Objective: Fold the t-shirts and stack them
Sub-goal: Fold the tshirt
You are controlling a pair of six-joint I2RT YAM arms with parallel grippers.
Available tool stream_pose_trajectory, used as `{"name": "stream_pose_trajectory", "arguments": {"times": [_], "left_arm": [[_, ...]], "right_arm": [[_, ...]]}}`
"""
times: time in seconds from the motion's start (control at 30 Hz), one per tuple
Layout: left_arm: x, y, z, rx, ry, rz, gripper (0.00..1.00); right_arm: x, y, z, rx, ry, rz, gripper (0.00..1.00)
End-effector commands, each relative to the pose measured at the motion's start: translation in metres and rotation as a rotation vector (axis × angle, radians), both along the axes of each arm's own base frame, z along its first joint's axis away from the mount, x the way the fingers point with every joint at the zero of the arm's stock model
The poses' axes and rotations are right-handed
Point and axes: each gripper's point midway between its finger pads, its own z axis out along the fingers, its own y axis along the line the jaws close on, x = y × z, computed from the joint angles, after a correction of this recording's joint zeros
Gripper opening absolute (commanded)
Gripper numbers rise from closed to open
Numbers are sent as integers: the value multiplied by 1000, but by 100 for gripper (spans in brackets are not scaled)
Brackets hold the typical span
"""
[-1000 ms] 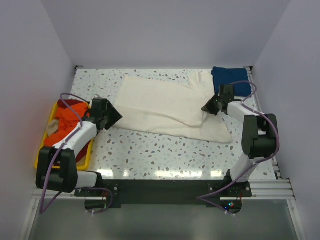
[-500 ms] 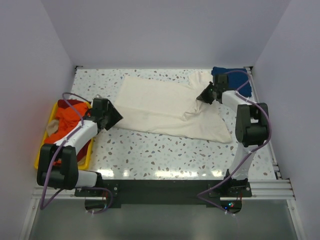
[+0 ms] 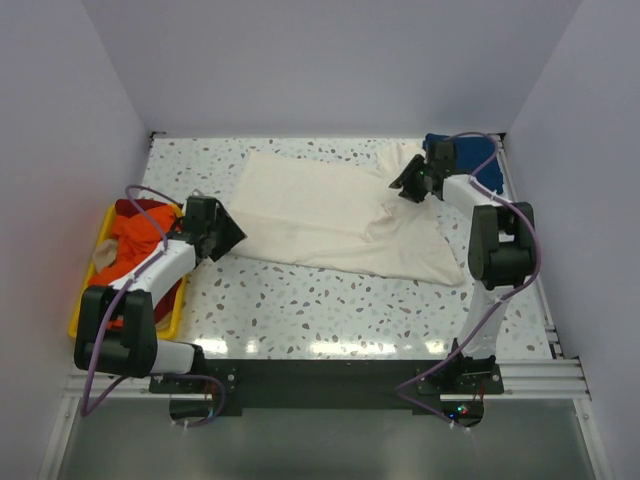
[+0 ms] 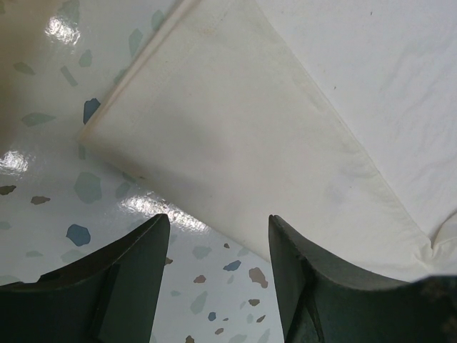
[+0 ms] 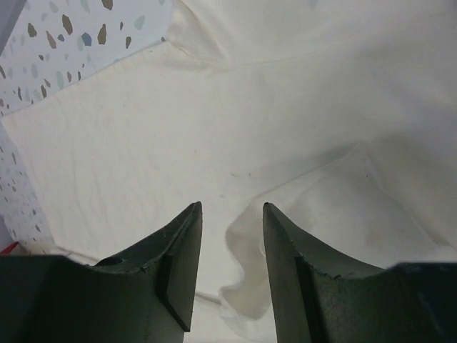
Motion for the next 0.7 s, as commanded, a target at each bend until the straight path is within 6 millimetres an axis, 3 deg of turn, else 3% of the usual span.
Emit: {"name": "stream_pose_trajectory", "arguments": {"times": [0.0,0.1,0.23,0.33,0.53,0.67], "left_arm": [[14,-3,18,2,-61,-22,62],[14,-3,18,1,-61,-21,62],[15,-3,19,-1,-65,-20,62],[15,-4,20,-3,-68,-24,62],[16,-4,20,-7,-68,-17,62],[17,-5,16,-20,-50,-6,62]], "right_arm": [[3,5,40,-34,-100,53,44],[-10,7,47,-69,-105,73,44],[-36,9,46,-125,-115,80,36],[-56,15,36,-176,-95,100,25],[-80,15,-1,-232,-3,131,20],[-98,5,-9,-247,32,104,20]]}}
